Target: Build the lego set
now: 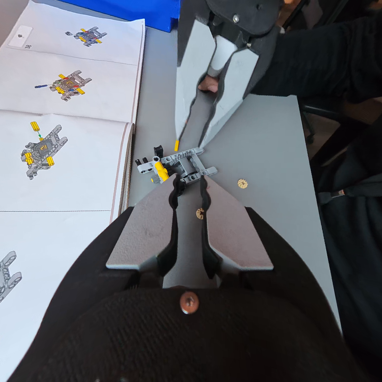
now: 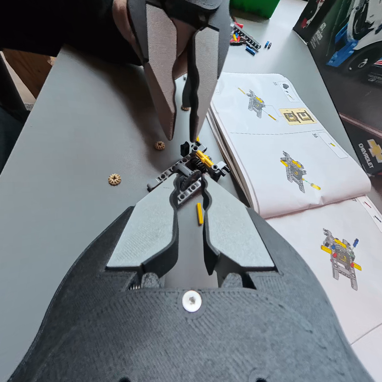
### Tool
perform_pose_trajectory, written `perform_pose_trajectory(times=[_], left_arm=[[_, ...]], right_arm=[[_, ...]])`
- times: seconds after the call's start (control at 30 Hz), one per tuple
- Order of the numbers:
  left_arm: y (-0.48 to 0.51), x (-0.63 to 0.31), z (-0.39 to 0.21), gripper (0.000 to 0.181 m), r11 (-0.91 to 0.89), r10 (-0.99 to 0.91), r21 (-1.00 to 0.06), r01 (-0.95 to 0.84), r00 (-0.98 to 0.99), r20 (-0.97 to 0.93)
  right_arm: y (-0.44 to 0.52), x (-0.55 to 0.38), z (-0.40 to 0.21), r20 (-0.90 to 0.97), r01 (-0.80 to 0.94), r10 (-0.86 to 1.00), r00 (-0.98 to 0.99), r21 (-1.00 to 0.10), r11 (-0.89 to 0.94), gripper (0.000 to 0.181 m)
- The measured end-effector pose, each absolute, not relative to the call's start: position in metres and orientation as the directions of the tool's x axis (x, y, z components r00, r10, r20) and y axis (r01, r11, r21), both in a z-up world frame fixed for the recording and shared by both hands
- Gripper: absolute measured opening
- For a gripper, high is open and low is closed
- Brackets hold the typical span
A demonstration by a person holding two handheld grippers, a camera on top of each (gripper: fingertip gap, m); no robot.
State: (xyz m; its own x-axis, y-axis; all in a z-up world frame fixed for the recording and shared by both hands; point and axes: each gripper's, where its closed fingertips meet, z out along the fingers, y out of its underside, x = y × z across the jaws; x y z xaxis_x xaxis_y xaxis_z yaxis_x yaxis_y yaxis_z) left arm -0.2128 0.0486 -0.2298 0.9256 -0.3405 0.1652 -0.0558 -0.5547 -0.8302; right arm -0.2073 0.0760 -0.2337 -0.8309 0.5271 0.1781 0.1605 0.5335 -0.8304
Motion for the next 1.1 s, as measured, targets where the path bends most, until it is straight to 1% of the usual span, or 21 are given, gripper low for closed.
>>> perform_pose_trajectory(times=[0.13, 0.2, 0.27, 0.33, 0.43, 0.53, 0.77, 0.87, 0.93, 1.1], left_arm=[[0.050, -0.217, -0.228, 0.017, -0.537, -0.331, -0.843, -0.013, 0.923, 0.197], [0.050, -0.220, -0.228, 0.017, -0.537, -0.321, -0.844, -0.005, 0.926, 0.198], [0.051, -0.220, -0.229, 0.018, -0.538, -0.316, -0.843, 0.000, 0.927, 0.202], [0.051, -0.220, -0.231, 0.018, -0.543, -0.317, -0.839, -0.002, 0.927, 0.203], [0.051, -0.219, -0.235, 0.017, -0.553, -0.317, -0.833, -0.030, 0.932, 0.177], [0.051, -0.218, -0.237, 0.017, -0.554, -0.318, -0.831, -0.055, 0.936, 0.150], [0.051, -0.222, -0.236, 0.016, -0.552, -0.302, -0.834, -0.021, 0.937, 0.177], [0.051, -0.223, -0.236, 0.016, -0.551, -0.301, -0.835, -0.013, 0.936, 0.184], [0.051, -0.222, -0.236, 0.016, -0.552, -0.302, -0.834, -0.016, 0.936, 0.182], [0.051, -0.222, -0.237, 0.017, -0.557, -0.305, -0.830, -0.025, 0.936, 0.177]], right_arm=[[0.083, -0.209, -0.235, 0.242, 0.127, 0.523, -0.817, -0.809, 0.573, 0.013], [0.096, -0.212, -0.229, 0.211, 0.149, 0.552, -0.807, -0.831, 0.536, 0.015], [0.106, -0.211, -0.227, 0.143, 0.193, 0.562, -0.814, -0.848, 0.494, 0.019], [0.111, -0.208, -0.234, 0.114, 0.227, 0.548, -0.828, -0.826, 0.515, 0.018], [0.114, -0.210, -0.244, 0.168, 0.220, 0.551, -0.818, -0.793, 0.568, 0.015], [0.109, -0.207, -0.254, 0.163, 0.233, 0.528, -0.834, -0.762, 0.604, 0.016], [0.114, -0.207, -0.267, 0.141, 0.282, 0.534, -0.834, -0.723, 0.631, 0.016], [0.113, -0.207, -0.268, 0.139, 0.281, 0.532, -0.836, -0.724, 0.631, 0.013], [0.112, -0.207, -0.269, 0.139, 0.281, 0.529, -0.837, -0.721, 0.634, 0.001], [0.112, -0.208, -0.269, 0.131, 0.293, 0.540, -0.832, -0.721, 0.627, 0.000]])
